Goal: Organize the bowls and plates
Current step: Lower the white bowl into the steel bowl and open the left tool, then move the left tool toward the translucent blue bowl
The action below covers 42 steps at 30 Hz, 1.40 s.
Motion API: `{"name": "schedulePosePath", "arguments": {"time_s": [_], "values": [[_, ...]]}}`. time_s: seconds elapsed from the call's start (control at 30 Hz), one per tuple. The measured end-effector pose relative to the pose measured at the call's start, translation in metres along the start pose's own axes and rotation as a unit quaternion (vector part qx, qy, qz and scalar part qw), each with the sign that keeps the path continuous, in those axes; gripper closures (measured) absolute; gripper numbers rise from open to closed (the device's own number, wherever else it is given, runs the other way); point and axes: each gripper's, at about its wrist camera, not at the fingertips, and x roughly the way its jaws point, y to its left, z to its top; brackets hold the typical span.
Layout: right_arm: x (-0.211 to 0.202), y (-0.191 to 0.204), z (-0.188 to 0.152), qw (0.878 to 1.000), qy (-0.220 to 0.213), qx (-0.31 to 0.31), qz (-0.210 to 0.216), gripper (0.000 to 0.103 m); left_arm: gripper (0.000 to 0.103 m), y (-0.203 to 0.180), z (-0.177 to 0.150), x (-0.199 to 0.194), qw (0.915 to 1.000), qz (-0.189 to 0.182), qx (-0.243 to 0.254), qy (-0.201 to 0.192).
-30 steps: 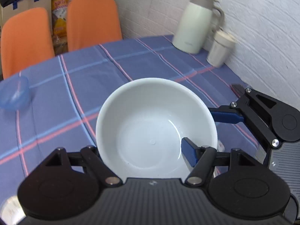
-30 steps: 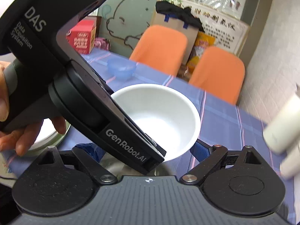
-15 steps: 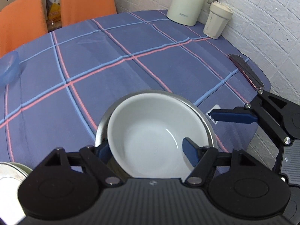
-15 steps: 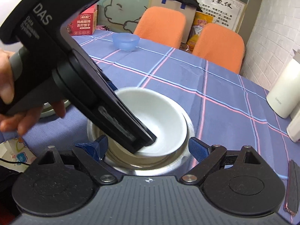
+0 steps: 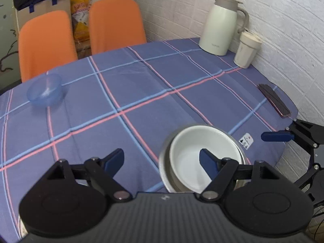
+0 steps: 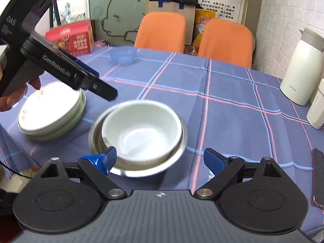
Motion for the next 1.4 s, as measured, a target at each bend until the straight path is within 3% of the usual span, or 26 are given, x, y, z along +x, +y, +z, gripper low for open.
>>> {"name": "schedulePosePath", "arguments": {"time_s": [0.2, 0.43, 0.73, 0.87, 1.0, 1.13, 1.4], "values": [[0.013, 0.011, 0.029, 1.000, -0.015, -0.001, 0.020, 0.023, 0.026, 0.067, 0.004, -0.015, 0.9958, 0.064, -0.063, -0.013], [0.048, 0.030, 0.094, 0.999, -0.033, -0.032, 0.028, 0.023, 0.026, 0.150, 0.013, -0.015, 0.9846, 0.122, -0.124, -0.019], [0.151, 0.058, 0.175, 0.997, 0.003, -0.044, 0.058, 0.023, 0.026, 0.227, 0.046, 0.020, 0.9770, 0.123, -0.173, -0.021], [0.204, 0.070, 0.195, 0.996, 0.036, -0.042, 0.067, 0.023, 0.026, 0.249, 0.062, 0.044, 0.9742, 0.121, -0.188, -0.030], [0.237, 0.075, 0.195, 0.995, 0.053, -0.042, 0.070, 0.023, 0.026, 0.257, 0.066, 0.061, 0.9697, 0.149, -0.189, -0.044], [0.252, 0.074, 0.190, 0.994, 0.071, -0.047, 0.070, 0.023, 0.026, 0.261, 0.067, 0.074, 0.9693, 0.156, -0.184, -0.046], [0.263, 0.078, 0.195, 0.994, 0.069, -0.051, 0.065, 0.023, 0.026, 0.264, 0.072, 0.084, 0.9724, 0.154, -0.167, -0.052]]}}
